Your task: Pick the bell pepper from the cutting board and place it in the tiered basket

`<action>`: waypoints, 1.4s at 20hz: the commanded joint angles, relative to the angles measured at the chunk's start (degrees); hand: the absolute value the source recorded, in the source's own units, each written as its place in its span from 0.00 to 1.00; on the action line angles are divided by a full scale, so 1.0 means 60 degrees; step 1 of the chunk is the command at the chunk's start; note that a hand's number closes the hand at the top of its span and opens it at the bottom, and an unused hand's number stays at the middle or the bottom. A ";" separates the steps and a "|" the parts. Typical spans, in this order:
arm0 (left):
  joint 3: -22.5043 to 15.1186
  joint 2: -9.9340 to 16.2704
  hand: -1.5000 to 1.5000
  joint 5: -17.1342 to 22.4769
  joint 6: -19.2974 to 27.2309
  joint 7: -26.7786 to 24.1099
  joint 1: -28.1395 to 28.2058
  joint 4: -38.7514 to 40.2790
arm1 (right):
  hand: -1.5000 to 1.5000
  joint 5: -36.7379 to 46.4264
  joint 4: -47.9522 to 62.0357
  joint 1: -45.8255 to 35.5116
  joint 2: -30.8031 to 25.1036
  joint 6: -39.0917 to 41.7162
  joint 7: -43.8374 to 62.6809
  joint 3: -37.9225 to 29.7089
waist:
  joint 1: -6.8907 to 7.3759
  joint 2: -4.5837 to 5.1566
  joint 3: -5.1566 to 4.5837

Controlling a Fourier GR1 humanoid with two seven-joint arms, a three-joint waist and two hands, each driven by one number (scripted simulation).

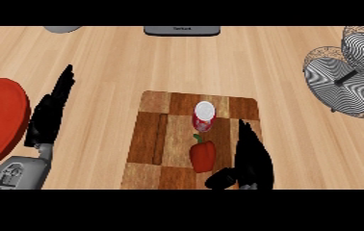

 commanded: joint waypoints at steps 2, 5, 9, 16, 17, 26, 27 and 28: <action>0.0033 -0.0136 0.50 -0.0098 0.0010 -0.0336 0.0130 0.0286 | 0.00 -0.0524 0.0440 -0.0521 0.0135 -0.0449 0.2307 0.0166 | 0.0030 0.0027 0.0002; 0.0354 0.0137 0.50 0.0138 -0.0143 0.0126 -0.0057 -0.0129 | 0.00 -0.0533 0.0582 -0.0457 0.0135 -0.0650 0.2307 0.0317 | 0.0044 -0.0011 0.0008; 0.0077 -0.0278 0.50 0.0013 -0.0122 -0.0353 0.0204 0.0097 | 0.00 -0.0943 0.1448 -0.0876 0.0135 -0.1347 0.2308 0.0525 | 0.0118 0.0025 0.0009; 0.0459 -0.0007 0.50 0.0005 -0.0323 -0.0229 -0.0302 0.0440 | 1.00 -0.1705 0.1933 -0.1825 0.0125 0.0183 0.2214 0.1159 | 0.0071 0.0024 0.0012; 0.0390 -0.0111 0.50 0.0039 -0.0353 -0.0507 -0.0044 0.0307 | 1.00 -0.1545 0.2353 -0.2202 0.0124 -0.0132 0.2312 0.1238 | 0.0158 0.0025 0.0009; 0.0311 -0.0132 0.50 -0.0201 -0.0344 0.0362 -0.0160 -0.0205 | 1.00 -0.2053 0.2147 -0.2887 0.0121 -0.1303 0.2215 0.0669 | 0.0051 -0.0004 0.0024; 0.0295 -0.0225 0.50 -0.0197 -0.0331 -0.0112 0.0318 -0.0319 | 1.00 -0.2081 0.3296 -0.3892 0.0122 -0.1290 0.1517 0.0101 | 0.0178 0.0023 0.0023; 0.0223 -0.0326 0.50 -0.0327 -0.0283 -0.0144 0.0002 0.0080 | 1.00 -0.2082 0.4141 -0.4753 0.0124 -0.1345 0.1112 -0.0185 | 0.0229 0.0068 0.0021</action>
